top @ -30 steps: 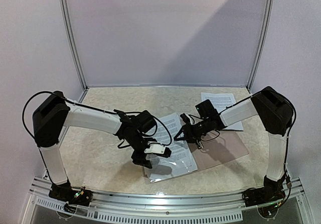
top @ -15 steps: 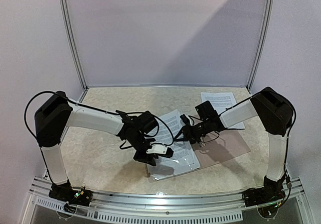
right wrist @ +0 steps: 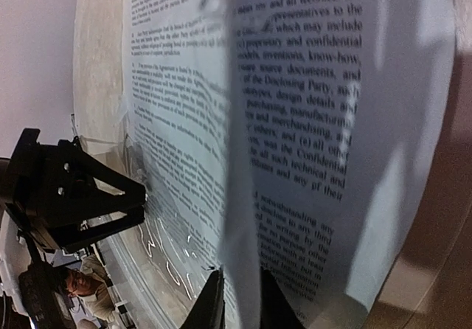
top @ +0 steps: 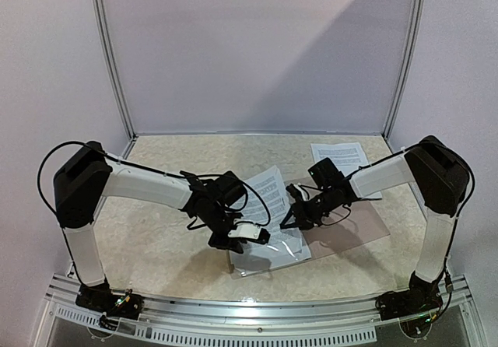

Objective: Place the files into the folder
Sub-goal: Insert the folder to form pockets on the folder.

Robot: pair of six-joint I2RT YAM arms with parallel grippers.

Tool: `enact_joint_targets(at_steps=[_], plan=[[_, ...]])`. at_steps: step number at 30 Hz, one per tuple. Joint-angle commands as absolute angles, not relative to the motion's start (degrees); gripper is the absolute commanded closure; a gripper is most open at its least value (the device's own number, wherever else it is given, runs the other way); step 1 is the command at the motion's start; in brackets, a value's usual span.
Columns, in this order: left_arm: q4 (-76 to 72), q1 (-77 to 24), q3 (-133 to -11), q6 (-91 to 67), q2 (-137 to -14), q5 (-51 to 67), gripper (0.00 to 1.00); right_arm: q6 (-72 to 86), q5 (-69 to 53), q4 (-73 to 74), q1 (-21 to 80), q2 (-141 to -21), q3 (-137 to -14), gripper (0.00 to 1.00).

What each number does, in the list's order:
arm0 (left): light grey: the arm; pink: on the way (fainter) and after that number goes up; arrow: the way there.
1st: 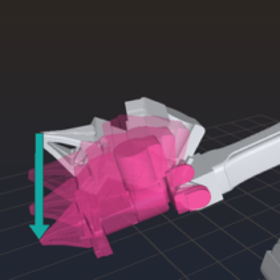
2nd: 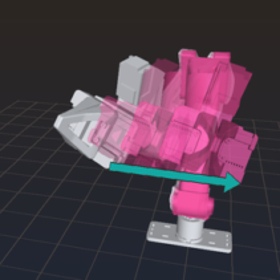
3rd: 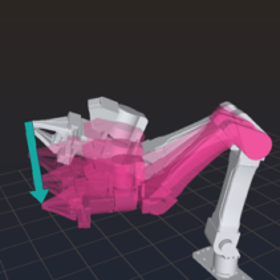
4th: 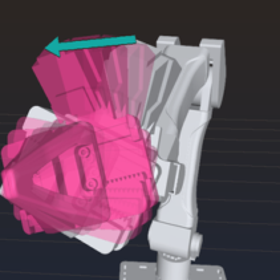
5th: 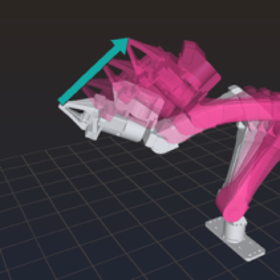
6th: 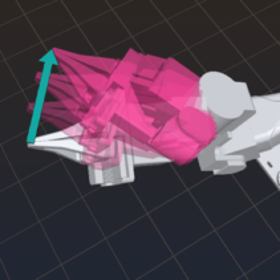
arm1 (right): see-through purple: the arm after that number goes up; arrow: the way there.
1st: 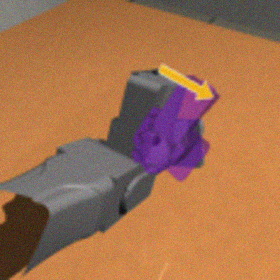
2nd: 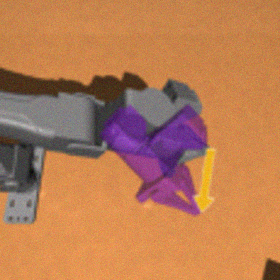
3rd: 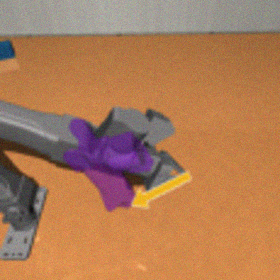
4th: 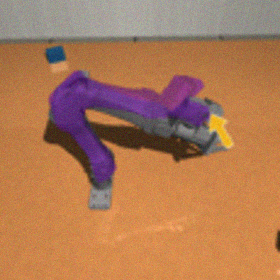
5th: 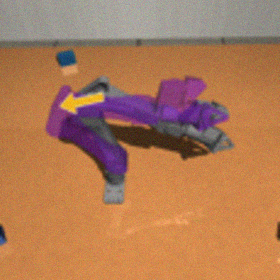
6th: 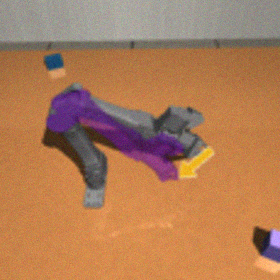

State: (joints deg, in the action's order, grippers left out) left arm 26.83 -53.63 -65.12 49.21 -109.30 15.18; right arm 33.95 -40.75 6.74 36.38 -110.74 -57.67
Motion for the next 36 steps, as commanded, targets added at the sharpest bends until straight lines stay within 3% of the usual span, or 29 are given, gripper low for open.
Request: enact_joint_targets(at_steps=[1,12,15,20,26,30,36], plan=[[28.64,-53.97,-61.93,50.81,-112.28,7.8,0.65,30.13,-37.41,13.52,36.86,-107.92,-54.76,0.86],[28.05,-53.97,-60.92,50.56,-112.1,7.58,0.65,20.52,-30.64,21.84,38.63,-107.09,-53.22,0.92],[28.17,-53.97,-60.99,50.32,-112.18,7.59,0.64,19.01,-30.43,23.08,38.63,-107.25,-53.0,0.9],[28.08,-53.97,-60.65,50.35,-111.89,7.58,0.64,20.89,-37.99,18.54,38.67,-104.68,-51.78,0.81],[27.79,-53.96,-60.83,50.67,-110.96,6.82,0.63,28.72,-43.48,8.78,38.62,-101.35,-47.11,0.88],[29.8,-53.8,-63.49,50.38,-108.83,8.19,0.55,30.58,-41.43,8.32,38.67,-102.82,-46.88,1.0],[28.93,-53.04,-65.57,49.86,-106.72,9.06,0.3,29.73,-45.76,10.71,38.59,-102.82,-47.22,1.0]])
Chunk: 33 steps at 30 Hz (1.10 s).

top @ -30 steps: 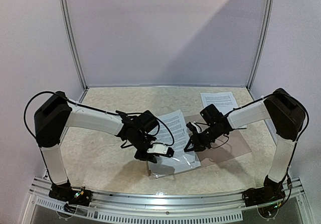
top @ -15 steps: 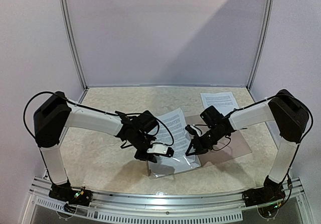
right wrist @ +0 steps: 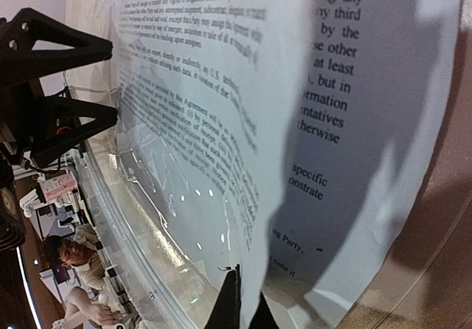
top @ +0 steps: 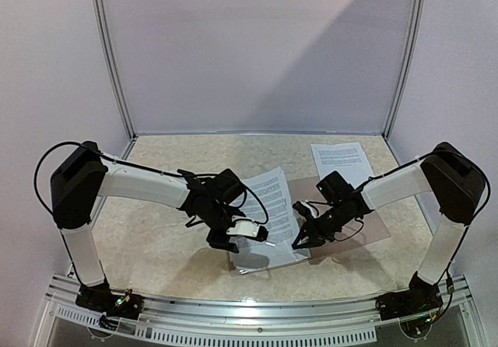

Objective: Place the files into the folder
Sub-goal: Insert the folder to form pockets on the folder.

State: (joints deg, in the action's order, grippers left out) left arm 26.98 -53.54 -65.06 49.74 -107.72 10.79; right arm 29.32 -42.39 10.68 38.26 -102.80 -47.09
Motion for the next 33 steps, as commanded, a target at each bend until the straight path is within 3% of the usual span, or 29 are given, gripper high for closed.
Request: enact_joint_targets(at_steps=[1,16,33], plan=[[27.8,-52.82,-65.19,49.46,-107.16,8.19,0.28,29.64,-46.02,11.63,38.62,-102.48,-47.2,1.0],[26.19,-45.7,-64.78,51.49,-107.01,6.06,0.24,22.29,-42.96,30.45,38.6,-99.57,-51.81,1.0],[19.14,-41.66,-68.5,49.58,-115.49,-2.72,0.4,11.52,-45.31,43.33,38.55,-102.41,-58.1,1.0]])
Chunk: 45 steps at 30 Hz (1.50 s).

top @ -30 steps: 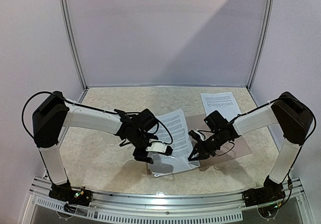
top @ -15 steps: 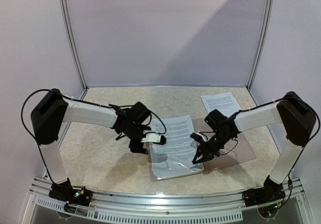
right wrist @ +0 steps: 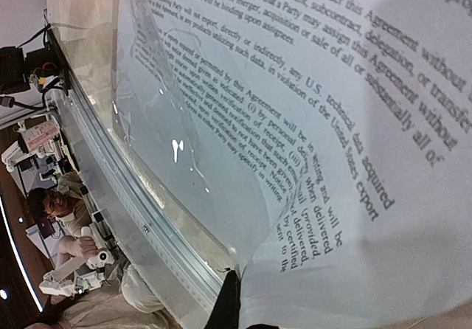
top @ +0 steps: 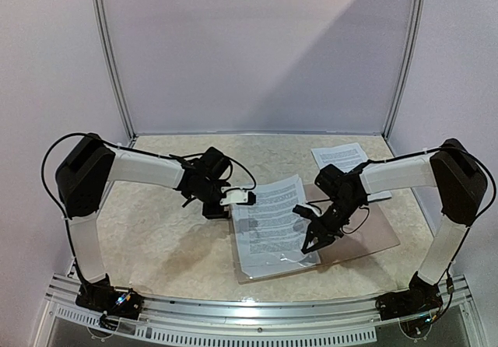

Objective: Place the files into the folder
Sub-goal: Insert the folder to form pockets on the folder.

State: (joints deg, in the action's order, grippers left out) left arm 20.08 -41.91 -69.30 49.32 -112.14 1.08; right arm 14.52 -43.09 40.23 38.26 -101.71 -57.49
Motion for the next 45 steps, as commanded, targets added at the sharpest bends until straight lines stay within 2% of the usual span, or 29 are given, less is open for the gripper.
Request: enact_joint_targets(at_steps=[1,14,18,23,25,29,35,40,42,45], plan=[[18.89,-41.66,-68.44,49.68,-115.64,-3.32,0.41,11.17,-45.29,44.01,38.55,-102.4,-58.01,1.0],[17.33,-41.58,-66.82,50.97,-116.73,-6.12,0.42,9.05,-42.57,46.89,37.19,-101.75,-55.89,1.0],[16.77,-41.57,-65.97,51.0,-117.0,-6.75,0.42,13.19,-39.87,43.18,36.39,-100.71,-54.7,0.87],[17.1,-41.57,-65.48,50.63,-116.31,-6.07,0.42,17.35,-36.49,37.69,36.37,-98.59,-51.7,0.83],[17.03,-41.62,-65.16,50.53,-115.87,-5.88,0.41,19.24,-34.07,37.8,36.37,-97.45,-51.1,0.76],[16.62,-41.57,-64.23,50.47,-115.45,-5.67,0.41,21.58,-23.44,42.37,36.31,-93.73,-52.07,0.61],[16.72,-41.66,-64.07,50.04,-115.76,-5.26,0.41,23.81,-9.16,46.28,39.51,-87.99,-54.18,0.48],[16.94,-41.66,-63.98,49.89,-115.28,-5.02,0.41,22.28,-10.46,36.99,46.84,-85.74,-53.61,0.34],[16.96,-41.66,-63.96,49.76,-115.47,-4.86,0.41,21.68,-9.45,34.56,48.47,-86.52,-53.08,0.26],[16.9,-41.66,-63.9,49.55,-115.8,-4.89,0.41,20.6,-9.64,32.57,49.69,-89.47,-52.99,0.21]])
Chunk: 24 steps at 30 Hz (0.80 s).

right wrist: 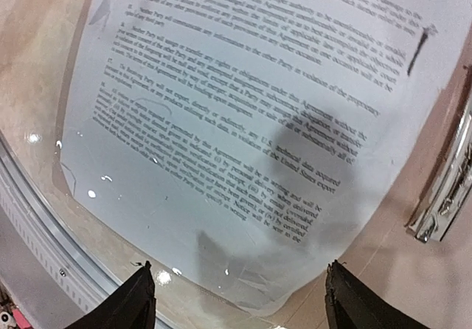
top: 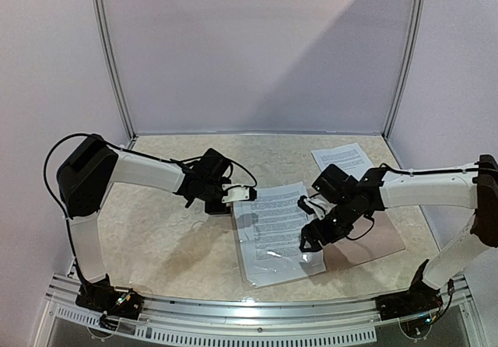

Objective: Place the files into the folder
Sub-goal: Insert the folder to form pockets on the folder.

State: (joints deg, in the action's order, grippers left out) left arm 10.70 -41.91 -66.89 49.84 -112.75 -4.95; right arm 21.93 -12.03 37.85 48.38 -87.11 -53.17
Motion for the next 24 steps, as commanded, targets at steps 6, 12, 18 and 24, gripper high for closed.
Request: enact_joint_targets(at_steps=[6,12,18,24], plan=[[16.87,-41.66,-63.81,49.02,-116.18,-4.65,0.41,18.15,-15.85,29.49,49.83,-93.65,-51.28,0.22],[16.72,-41.66,-63.85,48.84,-116.28,-4.66,0.41,17.96,-27.08,27.51,49.82,-95.27,-49.3,0.33],[16.76,-41.75,-63.98,48.72,-116.49,-4.83,0.41,19.93,-34.11,22.49,49.63,-94.41,-46.25,0.39],[16.72,-41.75,-63.74,48.66,-116.3,-5.14,0.41,20.83,-37.71,20.67,49.05,-94.83,-45.74,0.45]])
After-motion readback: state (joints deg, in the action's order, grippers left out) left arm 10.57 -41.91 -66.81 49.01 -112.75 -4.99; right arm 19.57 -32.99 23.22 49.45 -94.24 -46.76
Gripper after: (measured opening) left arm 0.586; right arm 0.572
